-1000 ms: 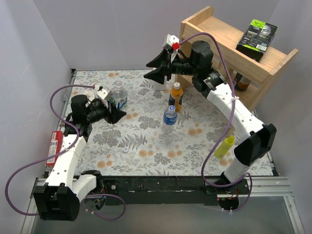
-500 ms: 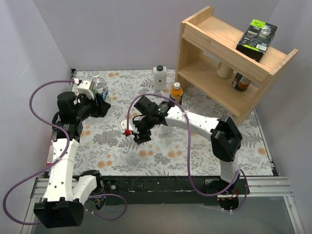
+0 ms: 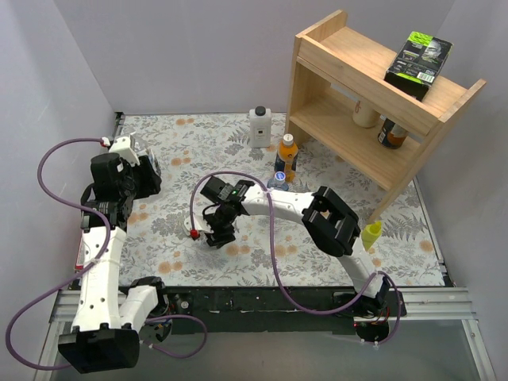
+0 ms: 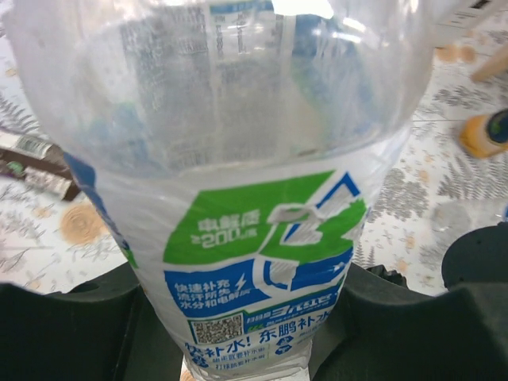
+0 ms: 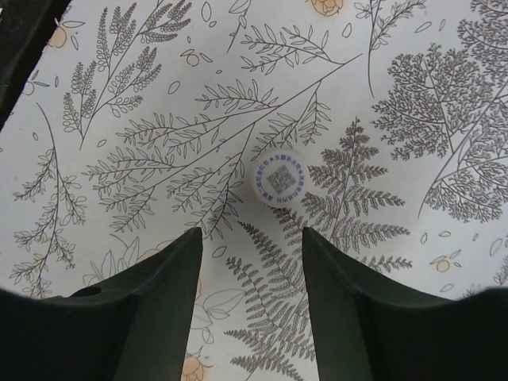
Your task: Screw on the bottle caps
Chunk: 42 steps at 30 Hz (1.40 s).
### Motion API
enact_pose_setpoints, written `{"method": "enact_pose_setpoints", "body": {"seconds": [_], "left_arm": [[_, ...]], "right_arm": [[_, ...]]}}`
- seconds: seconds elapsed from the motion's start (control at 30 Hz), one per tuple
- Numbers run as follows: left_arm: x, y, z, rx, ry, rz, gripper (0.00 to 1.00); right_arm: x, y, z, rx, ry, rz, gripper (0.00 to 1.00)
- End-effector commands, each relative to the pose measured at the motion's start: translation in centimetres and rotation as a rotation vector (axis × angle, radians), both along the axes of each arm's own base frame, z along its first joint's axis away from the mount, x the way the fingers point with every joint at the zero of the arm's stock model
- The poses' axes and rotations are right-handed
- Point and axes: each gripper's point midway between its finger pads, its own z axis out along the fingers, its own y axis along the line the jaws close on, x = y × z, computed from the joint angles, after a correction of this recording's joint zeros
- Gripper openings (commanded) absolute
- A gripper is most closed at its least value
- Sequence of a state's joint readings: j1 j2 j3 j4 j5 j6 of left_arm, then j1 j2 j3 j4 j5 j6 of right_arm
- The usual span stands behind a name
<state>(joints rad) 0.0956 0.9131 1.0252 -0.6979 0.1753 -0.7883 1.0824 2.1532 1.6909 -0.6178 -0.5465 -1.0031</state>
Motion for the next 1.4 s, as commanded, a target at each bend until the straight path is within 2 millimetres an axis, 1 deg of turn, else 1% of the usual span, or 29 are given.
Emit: {"method": "enact_pose_setpoints", "body": {"seconds": [0.0, 0.03, 0.13, 0.27, 0.3, 0.33, 0.37, 0.4, 0.47, 0.53, 0.63, 0.77, 0.87, 1.1, 1.13, 1.2, 1.23, 1.3, 1.33, 1.37], "left_arm": [[-0.9, 2.8, 0.2, 0.074, -0.015, 0.150, 0.00], [-1.1, 3.4, 0.3, 0.094, -0.016, 0.180, 0.00], [-1.5, 3.8, 0.9, 0.095, -0.033, 0.210, 0.00], [-1.5, 3.4, 1.5, 0.079, -0.048, 0.194, 0.00], [-1.4, 3.0, 1.7, 0.077, -0.052, 0.167, 0.00], [-1.3, 2.0, 2.0, 0.050, -0.056, 0.116, 0.00], [-1.3, 1.4, 2.5, 0.042, -0.069, 0.076, 0.00], [-1.3, 0.8, 2.6, 0.039, -0.070, 0.035, 0.00], [-1.8, -0.8, 2.7, 0.023, -0.069, -0.067, 0.00], [-2.3, -1.4, 2.9, 0.003, -0.075, -0.096, 0.00], [-2.2, -1.6, 2.7, -0.028, -0.071, -0.094, 0.00], [-1.7, -0.9, 2.8, -0.021, -0.067, -0.049, 0.00], [-1.9, -1.2, 2.8, -0.010, -0.073, -0.082, 0.00], [-2.4, -1.5, 1.8, -0.002, -0.046, -0.118, 0.00], [-2.4, -1.5, 1.6, -0.002, -0.042, -0.120, 0.00], [-2.5, -1.7, 1.7, 0.000, -0.041, -0.134, 0.00], [-2.5, -1.8, 1.7, 0.001, -0.042, -0.143, 0.00], [-2.6, -1.9, 1.5, 0.004, -0.039, -0.153, 0.00], [-2.6, -1.8, 1.4, 0.012, -0.038, -0.152, 0.00], [-2.6, -1.7, 1.2, 0.014, -0.033, -0.150, 0.00]], "right_arm": [[0.5, 2.8, 1.1, 0.070, -0.047, 0.031, 0.60], [0.6, 3.0, 1.0, 0.070, -0.046, 0.028, 0.60], [0.7, 3.9, 0.6, 0.068, -0.038, 0.017, 0.59], [0.4, 4.3, 0.0, 0.062, -0.030, 0.031, 0.59], [0.3, 4.3, 0.0, 0.061, -0.031, 0.036, 0.58], [0.2, 4.2, -0.2, 0.055, -0.029, 0.039, 0.58], [0.2, 4.1, -0.5, 0.048, -0.029, 0.042, 0.57], [0.1, 3.9, -0.7, 0.039, -0.027, 0.047, 0.57], [0.0, 3.8, -0.9, 0.032, -0.023, 0.051, 0.56], [-0.2, 3.7, -1.0, 0.027, -0.021, 0.053, 0.56], [-0.3, 3.5, -1.2, 0.021, -0.014, 0.054, 0.56], [-0.5, 3.5, -1.4, 0.017, -0.004, 0.052, 0.54], [-0.8, 3.7, -1.5, 0.018, 0.002, 0.055, 0.53], [-1.3, 4.1, -1.6, 0.013, 0.007, 0.068, 0.51], [-1.4, 4.0, -2.0, 0.005, 0.011, 0.069, 0.51], [-1.4, 4.1, -2.1, -0.005, 0.010, 0.071, 0.49], [-1.5, 4.0, -2.5, -0.017, 0.014, 0.072, 0.45], [-1.5, 3.8, -2.6, -0.030, 0.017, 0.076, 0.40], [-1.5, 3.7, -2.6, -0.035, 0.017, 0.076, 0.36], [-1.5, 3.5, -2.6, -0.044, 0.016, 0.076, 0.33]]}}
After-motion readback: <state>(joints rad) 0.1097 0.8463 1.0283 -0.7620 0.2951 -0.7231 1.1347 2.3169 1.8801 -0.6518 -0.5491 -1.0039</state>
